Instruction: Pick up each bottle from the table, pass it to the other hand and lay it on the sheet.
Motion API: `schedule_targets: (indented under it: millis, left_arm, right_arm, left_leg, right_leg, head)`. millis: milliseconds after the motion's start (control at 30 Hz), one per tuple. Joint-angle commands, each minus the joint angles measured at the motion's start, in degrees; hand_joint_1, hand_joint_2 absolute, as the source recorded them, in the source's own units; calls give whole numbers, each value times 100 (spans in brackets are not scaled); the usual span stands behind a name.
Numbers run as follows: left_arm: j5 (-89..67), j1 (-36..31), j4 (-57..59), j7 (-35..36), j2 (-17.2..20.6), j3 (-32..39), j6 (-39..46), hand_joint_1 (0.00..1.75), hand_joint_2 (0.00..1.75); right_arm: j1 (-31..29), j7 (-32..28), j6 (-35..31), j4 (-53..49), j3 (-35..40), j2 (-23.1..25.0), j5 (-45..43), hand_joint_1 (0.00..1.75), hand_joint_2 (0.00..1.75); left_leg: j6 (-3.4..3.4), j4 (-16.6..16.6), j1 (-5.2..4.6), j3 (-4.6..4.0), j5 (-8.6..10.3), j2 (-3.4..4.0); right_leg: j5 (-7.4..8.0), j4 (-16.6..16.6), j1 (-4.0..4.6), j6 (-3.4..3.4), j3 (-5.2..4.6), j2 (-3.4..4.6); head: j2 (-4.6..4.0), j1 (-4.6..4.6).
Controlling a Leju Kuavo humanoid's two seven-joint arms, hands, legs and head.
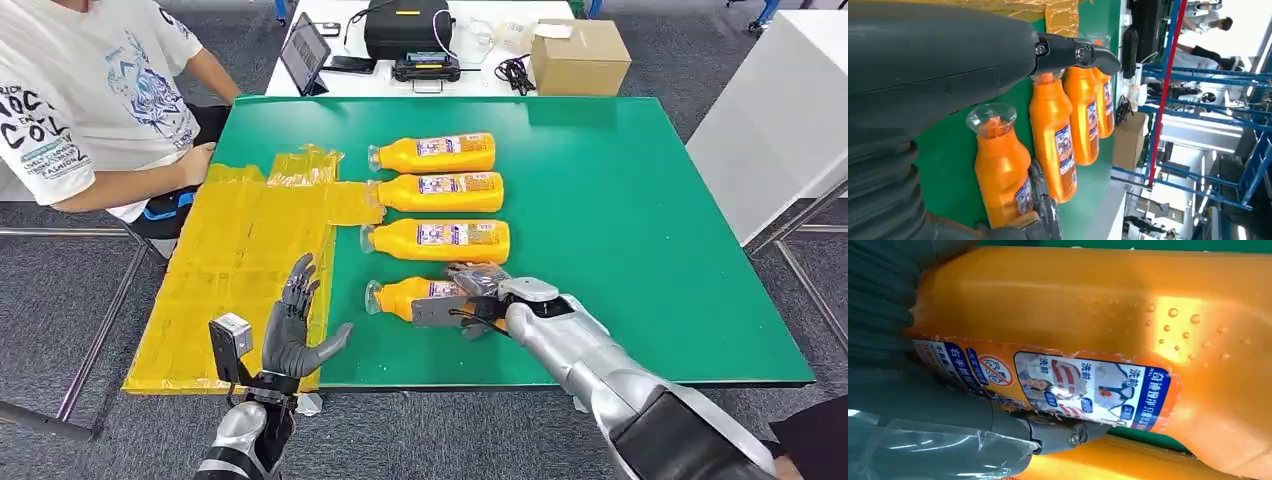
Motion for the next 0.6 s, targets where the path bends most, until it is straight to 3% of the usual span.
schedule_targets:
  millis: [33,133,167,200,233,433,600]
  left_arm:
    - [15,-219,356,33,85,-4,10,0,175]
    - [89,-195,329,57,65,30,-16,0,175]
    - [98,-195,332,58,61,33,-20,0,175]
    - [109,-195,344,59,50,34,-25,0,175]
    - [131,-199,356,54,35,40,-36,0,175]
    - [187,-138,268,9,35,38,-43,0,175]
    - [183,12,83,5,47,25,-11,0,175]
  right_arm:
    - [-38,20,34,460,357,21,5,0,175]
    - [-65,188,74,590,534,52,108,0,175]
    - [-72,192,75,610,571,53,117,23,175]
    - [-66,202,34,610,574,47,116,159,175]
    - [-85,208,28,620,592,39,118,175,175]
    - [178,-234,-826,-130,-74,-162,-386,175,175]
    - [1189,-507,-1791,-1919,-1171,-315,-622,175,175]
  left_leg:
    - [-12,-2,11,16,-4,-4]
    - [-12,-2,11,21,-5,-2]
    - [-12,-2,10,20,-4,-4]
    - [-8,-4,6,19,-2,-3]
    - [-7,-4,5,18,-1,-4]
    - [-11,-3,11,29,-1,-4]
    - [-9,-3,12,30,-5,0]
  right_leg:
    - [-4,-8,12,-15,22,-8]
    - [-5,-6,12,-16,25,-6]
    - [-5,-5,11,-15,25,-7]
    - [-3,-7,7,-10,22,-6]
    - [-3,-6,6,-9,20,-6]
    - [-1,-9,12,-15,33,-10]
    - [-3,-10,13,-14,34,-4]
  head:
    - [0,2]
    - [0,0]
    - [0,0]
    - [0,0]
    - [0,0]
    - [0,0]
    - [0,2]
